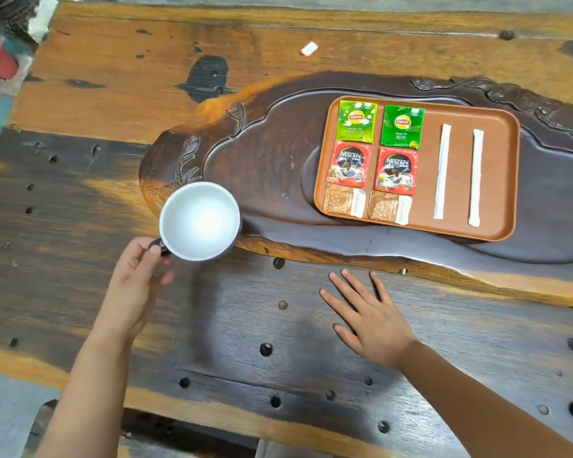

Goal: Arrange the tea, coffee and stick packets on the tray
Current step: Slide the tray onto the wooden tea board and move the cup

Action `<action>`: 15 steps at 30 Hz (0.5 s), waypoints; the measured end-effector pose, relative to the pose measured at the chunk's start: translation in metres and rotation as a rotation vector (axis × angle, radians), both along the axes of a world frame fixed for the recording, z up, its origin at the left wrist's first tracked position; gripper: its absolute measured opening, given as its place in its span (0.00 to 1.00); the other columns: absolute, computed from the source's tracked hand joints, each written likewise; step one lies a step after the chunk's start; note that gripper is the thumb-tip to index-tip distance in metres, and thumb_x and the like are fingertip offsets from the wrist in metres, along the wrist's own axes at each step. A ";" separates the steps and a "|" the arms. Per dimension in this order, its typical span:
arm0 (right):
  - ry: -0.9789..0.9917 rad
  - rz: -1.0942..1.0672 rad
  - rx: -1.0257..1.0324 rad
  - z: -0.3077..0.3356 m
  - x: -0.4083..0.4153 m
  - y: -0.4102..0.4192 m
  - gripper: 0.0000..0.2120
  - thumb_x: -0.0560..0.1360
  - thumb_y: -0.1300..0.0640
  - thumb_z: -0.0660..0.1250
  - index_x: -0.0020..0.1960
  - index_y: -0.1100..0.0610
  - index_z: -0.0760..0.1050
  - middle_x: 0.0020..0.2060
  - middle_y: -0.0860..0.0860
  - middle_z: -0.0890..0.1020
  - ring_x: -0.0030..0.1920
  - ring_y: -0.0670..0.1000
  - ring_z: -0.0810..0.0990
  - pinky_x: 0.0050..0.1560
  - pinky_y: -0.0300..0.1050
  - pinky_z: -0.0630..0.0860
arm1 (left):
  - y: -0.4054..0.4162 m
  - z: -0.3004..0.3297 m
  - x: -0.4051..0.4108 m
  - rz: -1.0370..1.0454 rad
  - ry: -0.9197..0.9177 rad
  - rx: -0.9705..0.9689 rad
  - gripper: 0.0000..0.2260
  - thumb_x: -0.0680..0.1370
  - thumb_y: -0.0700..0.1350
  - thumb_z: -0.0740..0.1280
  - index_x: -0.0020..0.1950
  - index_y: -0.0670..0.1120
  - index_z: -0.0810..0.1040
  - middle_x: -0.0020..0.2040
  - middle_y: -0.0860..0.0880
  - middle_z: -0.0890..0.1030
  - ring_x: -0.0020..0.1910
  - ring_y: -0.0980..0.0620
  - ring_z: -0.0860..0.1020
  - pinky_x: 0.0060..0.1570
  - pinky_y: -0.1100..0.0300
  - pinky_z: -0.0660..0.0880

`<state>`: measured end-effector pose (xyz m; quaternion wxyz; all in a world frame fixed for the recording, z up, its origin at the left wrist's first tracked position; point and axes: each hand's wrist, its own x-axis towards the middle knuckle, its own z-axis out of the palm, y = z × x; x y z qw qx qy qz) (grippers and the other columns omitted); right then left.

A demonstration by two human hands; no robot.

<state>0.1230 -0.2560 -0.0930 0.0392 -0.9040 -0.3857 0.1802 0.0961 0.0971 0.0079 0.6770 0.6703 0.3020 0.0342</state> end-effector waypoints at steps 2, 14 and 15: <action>0.004 0.006 0.019 0.001 0.005 0.000 0.30 0.77 0.41 0.52 0.76 0.48 0.51 0.75 0.53 0.57 0.75 0.52 0.50 0.69 0.62 0.52 | -0.005 0.009 0.026 -0.052 -0.042 -0.021 0.12 0.81 0.41 0.54 0.40 0.52 0.71 0.36 0.59 0.79 0.37 0.62 0.76 0.26 0.70 0.67; 0.003 0.025 0.063 -0.002 0.010 -0.003 0.32 0.75 0.39 0.54 0.75 0.48 0.54 0.75 0.53 0.58 0.75 0.52 0.50 0.69 0.58 0.52 | -0.019 -0.002 0.145 -0.385 0.024 -0.137 0.12 0.81 0.39 0.54 0.40 0.48 0.70 0.42 0.51 0.79 0.40 0.56 0.80 0.30 0.68 0.72; 0.002 0.023 0.070 -0.002 0.011 -0.003 0.32 0.75 0.39 0.54 0.75 0.48 0.54 0.75 0.53 0.58 0.75 0.52 0.50 0.69 0.58 0.52 | -0.020 -0.006 0.149 -0.399 0.032 -0.138 0.12 0.81 0.39 0.54 0.40 0.48 0.70 0.41 0.51 0.80 0.39 0.56 0.80 0.31 0.68 0.72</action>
